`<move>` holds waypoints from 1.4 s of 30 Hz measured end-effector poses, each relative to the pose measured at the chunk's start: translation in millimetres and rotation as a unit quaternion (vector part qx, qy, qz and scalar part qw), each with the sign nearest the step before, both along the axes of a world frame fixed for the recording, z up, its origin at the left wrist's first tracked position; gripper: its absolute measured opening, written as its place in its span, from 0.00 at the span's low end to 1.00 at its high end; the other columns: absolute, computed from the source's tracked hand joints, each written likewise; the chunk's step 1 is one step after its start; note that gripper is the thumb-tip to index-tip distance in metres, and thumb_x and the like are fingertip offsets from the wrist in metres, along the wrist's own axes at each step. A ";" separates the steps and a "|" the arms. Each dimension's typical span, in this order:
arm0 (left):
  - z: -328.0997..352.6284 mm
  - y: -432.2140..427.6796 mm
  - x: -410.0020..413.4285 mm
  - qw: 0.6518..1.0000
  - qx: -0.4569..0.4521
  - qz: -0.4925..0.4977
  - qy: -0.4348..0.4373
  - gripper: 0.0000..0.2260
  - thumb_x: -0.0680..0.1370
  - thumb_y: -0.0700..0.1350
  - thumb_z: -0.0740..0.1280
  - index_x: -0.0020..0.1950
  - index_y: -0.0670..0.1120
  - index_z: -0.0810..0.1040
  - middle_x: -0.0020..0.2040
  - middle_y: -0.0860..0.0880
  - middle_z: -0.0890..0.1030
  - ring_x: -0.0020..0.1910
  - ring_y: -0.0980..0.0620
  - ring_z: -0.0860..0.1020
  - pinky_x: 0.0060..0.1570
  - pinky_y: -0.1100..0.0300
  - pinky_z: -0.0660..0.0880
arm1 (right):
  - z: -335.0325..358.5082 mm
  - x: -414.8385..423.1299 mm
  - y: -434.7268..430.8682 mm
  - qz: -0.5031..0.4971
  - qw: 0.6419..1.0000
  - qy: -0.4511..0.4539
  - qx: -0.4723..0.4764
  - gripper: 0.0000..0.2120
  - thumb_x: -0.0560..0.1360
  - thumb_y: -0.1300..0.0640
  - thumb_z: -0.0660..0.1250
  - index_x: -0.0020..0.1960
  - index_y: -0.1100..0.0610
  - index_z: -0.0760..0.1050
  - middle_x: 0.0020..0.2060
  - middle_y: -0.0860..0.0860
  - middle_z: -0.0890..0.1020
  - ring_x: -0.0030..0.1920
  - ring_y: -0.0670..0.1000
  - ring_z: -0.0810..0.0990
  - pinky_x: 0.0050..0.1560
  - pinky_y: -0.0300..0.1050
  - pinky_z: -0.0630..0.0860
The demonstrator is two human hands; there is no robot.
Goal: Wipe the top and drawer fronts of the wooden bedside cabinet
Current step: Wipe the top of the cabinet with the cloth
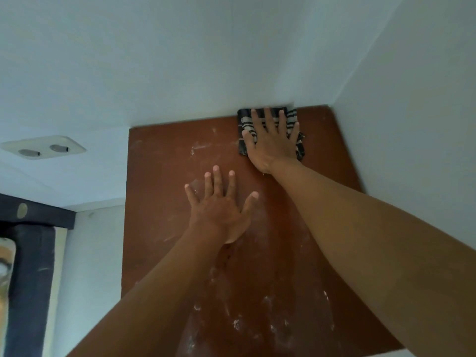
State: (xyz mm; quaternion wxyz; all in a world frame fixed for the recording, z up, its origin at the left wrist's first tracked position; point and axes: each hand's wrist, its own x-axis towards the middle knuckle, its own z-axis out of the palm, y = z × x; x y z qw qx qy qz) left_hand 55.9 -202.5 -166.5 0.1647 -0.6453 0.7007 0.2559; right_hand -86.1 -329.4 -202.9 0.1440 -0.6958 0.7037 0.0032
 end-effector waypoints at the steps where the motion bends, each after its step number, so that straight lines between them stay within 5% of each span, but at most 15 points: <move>1: 1.1 -0.1 -0.2 1.000 0.003 -0.002 -0.002 0.37 0.78 0.71 0.35 0.82 0.52 0.34 0.81 0.45 0.31 0.81 0.45 0.33 0.74 0.31 0.33 | 0.0 -0.6 0.8 0.002 1.000 0.004 0.002 0.31 0.82 0.34 0.39 0.82 0.42 0.38 0.82 0.48 0.40 0.81 0.58 0.35 0.76 0.69 0.35; 14: 17.2 -4.8 -0.7 0.997 0.032 0.061 0.043 0.37 0.78 0.71 0.33 0.84 0.56 0.43 0.83 0.49 0.36 0.82 0.47 0.37 0.73 0.31 0.31 | 5.4 -15.7 112.9 0.024 1.000 -0.012 0.003 0.36 0.79 0.29 0.43 0.82 0.41 0.38 0.82 0.45 0.41 0.81 0.56 0.36 0.77 0.70 0.39; 30: 12.5 77.1 -14.0 0.999 -0.028 0.014 -0.025 0.39 0.77 0.72 0.32 0.84 0.55 0.45 0.84 0.48 0.42 0.83 0.44 0.43 0.73 0.28 0.33 | 5.2 -41.1 320.3 0.029 0.999 -0.026 -0.029 0.40 0.74 0.32 0.54 0.82 0.41 0.46 0.83 0.47 0.49 0.82 0.56 0.46 0.74 0.74 0.47; 36: 10.3 127.1 -18.7 0.999 -0.042 0.017 -0.025 0.39 0.77 0.72 0.33 0.84 0.53 0.45 0.84 0.47 0.43 0.83 0.45 0.44 0.73 0.28 0.35 | 13.6 -52.8 379.4 0.044 0.998 -0.028 -0.018 0.35 0.75 0.38 0.50 0.82 0.44 0.53 0.82 0.49 0.56 0.81 0.58 0.53 0.74 0.71 0.57; 42: 12.0 164.4 -16.7 0.998 -0.041 0.033 -0.019 0.40 0.77 0.72 0.33 0.84 0.53 0.46 0.85 0.47 0.44 0.83 0.45 0.45 0.74 0.28 0.36 | 18.9 -62.4 430.7 0.062 0.998 0.006 -0.027 0.32 0.75 0.51 0.68 0.78 0.48 0.65 0.77 0.51 0.69 0.76 0.61 0.67 0.61 0.65 0.74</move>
